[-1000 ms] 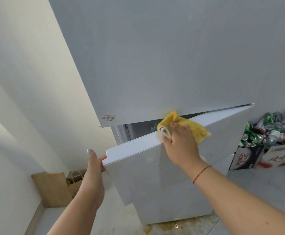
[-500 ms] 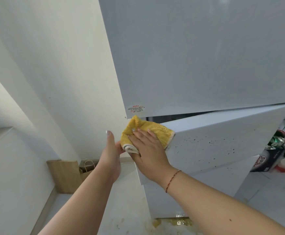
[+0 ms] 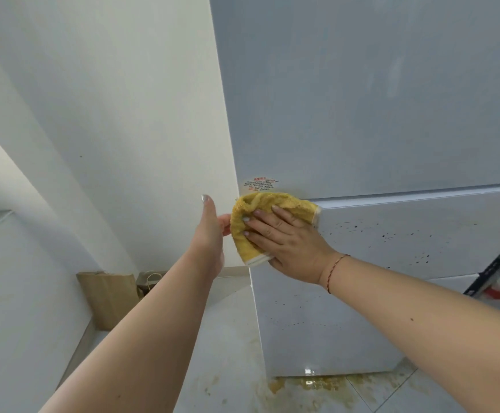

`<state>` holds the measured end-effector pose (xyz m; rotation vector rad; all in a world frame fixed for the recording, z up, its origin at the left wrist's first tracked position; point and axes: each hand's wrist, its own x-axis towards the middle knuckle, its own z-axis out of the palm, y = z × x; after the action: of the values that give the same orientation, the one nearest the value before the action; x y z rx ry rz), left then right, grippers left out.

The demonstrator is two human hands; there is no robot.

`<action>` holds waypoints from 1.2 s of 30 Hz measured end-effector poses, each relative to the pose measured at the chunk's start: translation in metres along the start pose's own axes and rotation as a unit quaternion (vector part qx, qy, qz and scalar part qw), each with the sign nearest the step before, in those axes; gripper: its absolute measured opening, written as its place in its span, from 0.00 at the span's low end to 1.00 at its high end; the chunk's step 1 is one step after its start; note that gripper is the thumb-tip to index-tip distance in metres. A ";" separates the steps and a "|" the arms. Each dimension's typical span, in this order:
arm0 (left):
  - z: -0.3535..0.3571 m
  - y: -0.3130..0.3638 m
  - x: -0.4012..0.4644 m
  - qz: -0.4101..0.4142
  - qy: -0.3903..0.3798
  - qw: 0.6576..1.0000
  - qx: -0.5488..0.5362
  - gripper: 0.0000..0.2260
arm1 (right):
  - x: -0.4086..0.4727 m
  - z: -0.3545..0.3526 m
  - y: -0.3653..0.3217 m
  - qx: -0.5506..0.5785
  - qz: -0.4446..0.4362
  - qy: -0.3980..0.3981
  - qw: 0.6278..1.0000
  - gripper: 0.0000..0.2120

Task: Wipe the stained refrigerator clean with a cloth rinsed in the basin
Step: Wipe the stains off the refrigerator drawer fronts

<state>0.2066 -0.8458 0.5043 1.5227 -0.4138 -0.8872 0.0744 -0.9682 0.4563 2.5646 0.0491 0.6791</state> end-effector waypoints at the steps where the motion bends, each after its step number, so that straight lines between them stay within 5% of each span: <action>1: 0.000 0.001 0.004 0.005 0.001 1.000 0.001 0.40 | 0.004 0.004 0.003 -0.018 -0.010 -0.008 1.000 0.25; 7: -0.009 0.000 0.028 -0.011 -0.012 0.999 -0.044 0.39 | 0.010 0.023 0.012 -0.091 -0.051 -0.025 0.994 0.26; 11: -0.015 -0.013 0.033 -0.002 0.057 0.995 -0.079 0.35 | 0.007 0.039 0.002 -0.057 -0.041 -0.017 0.997 0.24; 17: -0.019 -0.051 0.029 -0.040 0.140 0.984 -0.097 0.28 | -0.007 0.067 -0.023 0.072 -0.021 -0.182 0.980 0.32; 22: -0.015 -0.069 0.031 -0.063 0.156 0.983 -0.078 0.25 | -0.026 0.075 -0.035 -0.016 -0.130 -0.197 0.972 0.27; 24: -0.012 -0.070 0.031 -0.071 0.157 0.982 -0.073 0.25 | -0.038 0.076 -0.038 -0.031 -0.202 -0.284 0.937 0.27; 26: -0.009 -0.070 0.031 -0.074 0.158 0.982 -0.075 0.25 | -0.047 0.075 -0.034 -0.006 -0.164 -0.337 0.927 0.26; 31: -0.002 -0.065 0.029 -0.067 0.168 0.980 -0.086 0.21 | -0.060 0.073 -0.005 0.008 -0.065 -0.194 0.979 0.37; 36: -0.004 -0.056 0.025 -0.068 0.179 0.976 -0.103 0.21 | -0.028 0.041 0.023 -0.032 -0.054 0.047 0.997 0.23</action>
<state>0.2118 -0.8512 0.4432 1.4901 0.0446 -0.7165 0.0672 -1.0114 0.4230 2.4474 0.1928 0.7481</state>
